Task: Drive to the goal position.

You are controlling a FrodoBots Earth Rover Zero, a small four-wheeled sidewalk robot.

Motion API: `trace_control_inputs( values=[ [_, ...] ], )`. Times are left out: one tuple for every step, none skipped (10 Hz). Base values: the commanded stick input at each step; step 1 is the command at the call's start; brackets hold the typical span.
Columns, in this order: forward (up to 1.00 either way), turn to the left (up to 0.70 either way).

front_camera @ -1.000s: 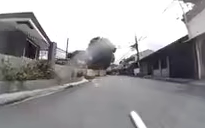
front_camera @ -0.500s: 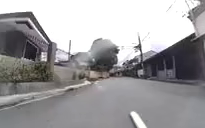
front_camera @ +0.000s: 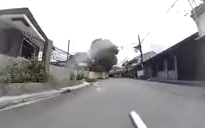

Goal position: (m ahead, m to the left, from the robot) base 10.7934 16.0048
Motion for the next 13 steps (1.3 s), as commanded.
trace_control_inputs(
  values=[
    [0.7,0.0],
    [0.7,0.0],
    [0.7,0.0],
    [0.7,0.0],
    [0.7,0.0],
    [0.7,0.0],
    [0.7,0.0],
    [0.7,0.0],
    [0.7,0.0],
    [0.7,0.0],
    [0.7,0.0],
    [0.7,0.0],
    [0.7,0.0]
  ],
)
